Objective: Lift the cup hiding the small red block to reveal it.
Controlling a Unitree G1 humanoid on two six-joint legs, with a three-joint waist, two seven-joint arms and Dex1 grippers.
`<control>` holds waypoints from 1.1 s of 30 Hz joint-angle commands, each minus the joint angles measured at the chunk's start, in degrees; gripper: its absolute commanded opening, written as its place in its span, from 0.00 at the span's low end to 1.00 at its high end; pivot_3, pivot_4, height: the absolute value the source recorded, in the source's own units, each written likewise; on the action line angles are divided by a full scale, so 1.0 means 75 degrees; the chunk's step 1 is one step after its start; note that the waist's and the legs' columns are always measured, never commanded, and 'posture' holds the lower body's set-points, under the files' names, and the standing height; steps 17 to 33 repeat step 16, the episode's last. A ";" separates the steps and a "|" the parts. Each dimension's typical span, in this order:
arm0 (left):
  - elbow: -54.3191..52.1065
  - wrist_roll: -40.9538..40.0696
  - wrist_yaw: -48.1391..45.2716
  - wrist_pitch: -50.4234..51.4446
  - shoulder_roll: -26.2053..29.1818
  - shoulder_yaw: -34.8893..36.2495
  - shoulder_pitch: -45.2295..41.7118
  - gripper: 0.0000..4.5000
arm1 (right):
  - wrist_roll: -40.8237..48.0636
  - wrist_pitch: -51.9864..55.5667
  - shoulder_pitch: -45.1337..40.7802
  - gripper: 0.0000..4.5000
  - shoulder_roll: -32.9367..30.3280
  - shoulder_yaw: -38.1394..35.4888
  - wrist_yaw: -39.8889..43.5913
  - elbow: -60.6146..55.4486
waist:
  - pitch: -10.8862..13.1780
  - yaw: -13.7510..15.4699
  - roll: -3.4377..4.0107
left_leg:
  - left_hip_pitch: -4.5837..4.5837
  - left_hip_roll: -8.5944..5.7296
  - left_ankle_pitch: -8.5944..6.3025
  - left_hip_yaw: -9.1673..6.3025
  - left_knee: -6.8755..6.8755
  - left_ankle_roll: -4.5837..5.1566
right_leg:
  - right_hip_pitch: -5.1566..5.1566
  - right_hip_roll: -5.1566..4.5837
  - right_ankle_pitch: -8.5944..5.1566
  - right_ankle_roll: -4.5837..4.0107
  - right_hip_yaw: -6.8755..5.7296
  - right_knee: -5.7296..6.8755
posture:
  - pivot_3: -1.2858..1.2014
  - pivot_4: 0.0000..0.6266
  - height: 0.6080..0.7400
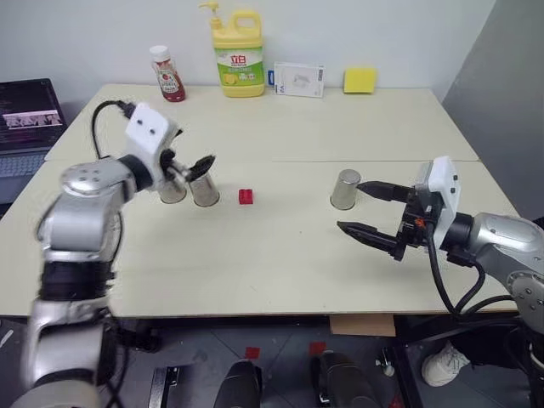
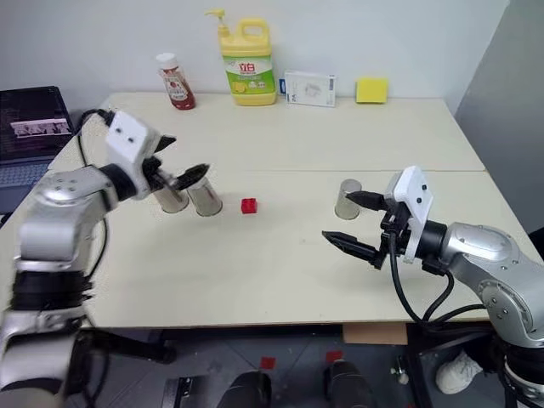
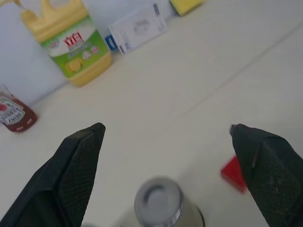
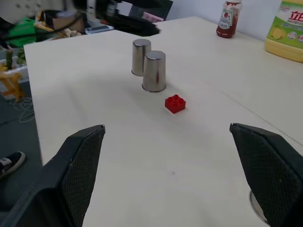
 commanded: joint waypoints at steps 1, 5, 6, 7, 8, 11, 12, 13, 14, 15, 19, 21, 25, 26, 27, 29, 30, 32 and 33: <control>-0.0880 -0.0696 -0.1172 0.0546 0.0962 0.0547 0.0749 1.00 | -0.0147 -0.0304 -0.0116 1.00 -0.0096 -0.0211 0.0257 0.0213 | 0.0000 0.0003 0.0000 | 0.0000 0.0000 0.0000 0.0000 0.0002 0.0000 | 0.0000 0.0000 0.0000 0.0000 -0.0002 -0.0001 | 0.52 0.24 1.00; -0.1160 -0.1134 -0.1880 0.0755 0.1602 0.0853 0.1569 1.00 | -0.0310 -0.0672 -0.0108 1.00 -0.0037 -0.0125 0.0683 0.0581 | 0.0001 0.0054 0.0000 | 0.0000 -0.0002 0.0000 0.0004 0.0006 0.0000 | 0.0004 -0.0004 -0.0001 0.0000 0.0002 -0.0005 | 0.52 0.24 1.00; -0.1166 -0.1156 -0.1935 0.0771 0.1683 0.0897 0.1727 1.00 | -0.0325 -0.0745 -0.0053 1.00 -0.0031 -0.0112 0.0802 0.0653 | 0.0001 0.0076 0.0000 | -0.0001 -0.0004 0.0000 0.0003 0.0007 0.0000 | 0.0004 -0.0006 -0.0001 0.0000 -0.0001 -0.0004 | 0.52 0.24 1.00; -0.1160 -0.1134 -0.1971 0.0737 0.1758 0.0912 0.1879 1.00 | -0.0338 -0.0791 0.0000 1.00 -0.0027 -0.0102 0.0900 0.0724 | 0.0001 0.0095 0.0000 | -0.0002 -0.0002 0.0000 0.0003 0.0007 0.0000 | 0.0003 -0.0005 -0.0002 -0.0001 -0.0002 -0.0007 | 0.52 0.24 1.00; -0.1182 -0.1108 -0.2014 0.0640 0.1807 0.0953 0.2084 1.00 | -0.0355 -0.0807 0.0077 1.00 -0.0038 -0.0088 0.0986 0.0792 | 0.0001 0.0101 0.0000 | -0.0001 -0.0003 0.0000 0.0003 0.0006 0.0001 | 0.0004 -0.0005 -0.0002 -0.0002 -0.0003 -0.0007 | 0.52 0.24 1.00; -0.1229 -0.1004 -0.1988 0.0341 0.1833 0.1075 0.2577 1.00 | -0.0403 -0.0792 0.0268 1.00 -0.0006 -0.0077 0.1066 0.0893 | 0.0001 0.0097 0.0000 | -0.0001 0.0001 -0.0001 0.0005 0.0003 0.0001 | 0.0003 -0.0005 -0.0004 -0.0005 -0.0001 -0.0009 | 0.52 0.24 1.00; -0.1232 -0.1045 -0.1958 0.0311 0.1788 0.1128 0.2634 1.00 | -0.0435 -0.0809 0.0305 1.00 -0.0004 -0.0066 0.1096 0.0895 | 0.0001 0.0097 0.0000 | -0.0005 0.0001 -0.0001 0.0005 0.0002 0.0001 | -0.0002 -0.0005 -0.0005 -0.0006 0.0000 -0.0009 | 0.52 0.24 1.00; -0.1234 -0.1094 -0.1916 0.0295 0.1740 0.1178 0.2655 1.00 | -0.0451 -0.0818 0.0336 1.00 -0.0007 -0.0054 0.1128 0.0883 | 0.0001 0.0099 0.0000 | -0.0006 0.0001 -0.0001 0.0005 0.0002 0.0001 | -0.0002 -0.0005 -0.0005 -0.0005 0.0000 -0.0008 | 0.52 0.24 1.00; -0.1234 -0.1132 -0.1889 0.0270 0.1709 0.1206 0.2662 1.00 | -0.0466 -0.0828 0.0359 1.00 -0.0022 -0.0033 0.1179 0.0869 | 0.0001 0.0103 0.0000 | -0.0008 0.0002 -0.0001 0.0003 0.0002 0.0001 | -0.0003 -0.0005 -0.0005 -0.0006 -0.0002 -0.0008 | 0.52 0.24 1.00; -0.1201 -0.1157 -0.1839 0.0219 0.1646 0.1219 0.2651 1.00 | -0.0508 -0.0869 0.0376 1.00 -0.0053 0.0005 0.1262 0.0854 | 0.0001 0.0103 0.0000 | -0.0008 0.0002 -0.0001 0.0002 0.0002 0.0001 | -0.0003 -0.0005 -0.0004 -0.0005 -0.0003 -0.0008 | 0.52 0.24 1.00; -0.1177 -0.1151 -0.1786 0.0148 0.1592 0.1224 0.2654 1.00 | -0.0559 -0.0924 0.0386 1.00 -0.0079 0.0042 0.1338 0.0845 | 0.0001 0.0103 0.0000 | -0.0008 0.0002 -0.0001 0.0003 0.0003 0.0001 | -0.0003 -0.0005 -0.0004 -0.0005 -0.0003 -0.0008 | 0.52 0.24 1.00; -0.1177 -0.1151 -0.1786 0.0148 0.1592 0.1224 0.2654 1.00 | -0.0559 -0.0924 0.0386 1.00 -0.0079 0.0042 0.1338 0.0845 | 0.0001 0.0103 0.0000 | -0.0008 0.0002 -0.0001 0.0003 0.0003 0.0001 | -0.0003 -0.0005 -0.0004 -0.0005 -0.0003 -0.0008 | 0.52 0.24 1.00; -0.1177 -0.1151 -0.1786 0.0148 0.1592 0.1224 0.2654 1.00 | -0.0559 -0.0924 0.0386 1.00 -0.0079 0.0042 0.1338 0.0845 | 0.0001 0.0103 0.0000 | -0.0008 0.0002 -0.0001 0.0003 0.0003 0.0001 | -0.0003 -0.0005 -0.0004 -0.0005 -0.0003 -0.0008 | 0.52 0.24 1.00; -0.1177 -0.1151 -0.1786 0.0148 0.1592 0.1224 0.2654 1.00 | -0.0559 -0.0924 0.0386 1.00 -0.0079 0.0042 0.1338 0.0845 | 0.0001 0.0103 0.0000 | -0.0008 0.0002 -0.0001 0.0003 0.0003 0.0001 | -0.0003 -0.0005 -0.0004 -0.0005 -0.0003 -0.0008 | 0.52 0.24 1.00; -0.1177 -0.1151 -0.1786 0.0148 0.1592 0.1224 0.2654 1.00 | -0.0559 -0.0924 0.0386 1.00 -0.0079 0.0042 0.1338 0.0845 | 0.0001 0.0103 0.0000 | -0.0008 0.0002 -0.0001 0.0003 0.0003 0.0001 | -0.0003 -0.0005 -0.0004 -0.0005 -0.0003 -0.0008 | 0.52 0.24 1.00; -0.1177 -0.1151 -0.1786 0.0148 0.1592 0.1224 0.2654 1.00 | -0.0559 -0.0924 0.0386 1.00 -0.0079 0.0042 0.1338 0.0845 | 0.0001 0.0103 0.0000 | -0.0008 0.0002 -0.0001 0.0003 0.0003 0.0001 | -0.0003 -0.0005 -0.0004 -0.0005 -0.0003 -0.0008 | 0.52 0.24 1.00; -0.1177 -0.1151 -0.1786 0.0148 0.1592 0.1224 0.2654 1.00 | -0.0559 -0.0924 0.0386 1.00 -0.0079 0.0042 0.1338 0.0845 | 0.0001 0.0103 0.0000 | -0.0008 0.0002 -0.0001 0.0003 0.0003 0.0001 | -0.0003 -0.0005 -0.0004 -0.0005 -0.0003 -0.0008 | 0.52 0.24 1.00; -0.1177 -0.1151 -0.1786 0.0148 0.1592 0.1224 0.2654 1.00 | -0.0559 -0.0924 0.0386 1.00 -0.0079 0.0042 0.1338 0.0845 | 0.0001 0.0103 0.0000 | -0.0008 0.0002 -0.0001 0.0003 0.0003 0.0001 | -0.0003 -0.0005 -0.0004 -0.0005 -0.0003 -0.0008 | 0.52 0.24 1.00; -0.1177 -0.1151 -0.1786 0.0148 0.1592 0.1224 0.2654 1.00 | -0.0559 -0.0924 0.0386 1.00 -0.0079 0.0042 0.1338 0.0845 | 0.0001 0.0103 0.0000 | -0.0008 0.0002 -0.0001 0.0003 0.0003 0.0001 | -0.0003 -0.0005 -0.0004 -0.0005 -0.0003 -0.0008 | 0.52 0.24 1.00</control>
